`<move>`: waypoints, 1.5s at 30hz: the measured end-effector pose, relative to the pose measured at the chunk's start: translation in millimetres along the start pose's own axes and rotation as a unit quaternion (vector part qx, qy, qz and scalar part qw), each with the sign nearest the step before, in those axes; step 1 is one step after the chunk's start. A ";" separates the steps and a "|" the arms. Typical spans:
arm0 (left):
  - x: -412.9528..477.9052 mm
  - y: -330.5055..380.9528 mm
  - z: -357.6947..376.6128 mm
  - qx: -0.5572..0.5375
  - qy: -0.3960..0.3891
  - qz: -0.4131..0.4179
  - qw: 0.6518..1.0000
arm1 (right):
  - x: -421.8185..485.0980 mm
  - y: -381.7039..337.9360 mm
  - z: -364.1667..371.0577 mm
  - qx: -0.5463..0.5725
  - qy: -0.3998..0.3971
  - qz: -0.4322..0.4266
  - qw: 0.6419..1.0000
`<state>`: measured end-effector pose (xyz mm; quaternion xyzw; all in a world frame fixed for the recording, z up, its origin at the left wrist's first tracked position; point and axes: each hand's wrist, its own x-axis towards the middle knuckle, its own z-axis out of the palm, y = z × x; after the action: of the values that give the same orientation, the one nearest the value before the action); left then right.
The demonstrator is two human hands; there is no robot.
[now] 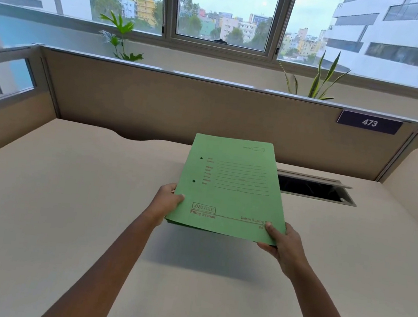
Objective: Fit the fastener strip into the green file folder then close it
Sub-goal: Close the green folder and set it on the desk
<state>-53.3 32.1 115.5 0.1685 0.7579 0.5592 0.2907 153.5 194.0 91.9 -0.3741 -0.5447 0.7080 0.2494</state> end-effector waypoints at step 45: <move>144.7 -69.8 -75.0 0.254 0.261 -0.032 0.931 | 150.7 53.5 175.0 -0.370 0.113 -0.037 0.921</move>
<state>-207.7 37.7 28.5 0.0604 0.9288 0.3625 0.0478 -73.6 191.2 23.9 -0.4971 -0.7493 0.3992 0.1793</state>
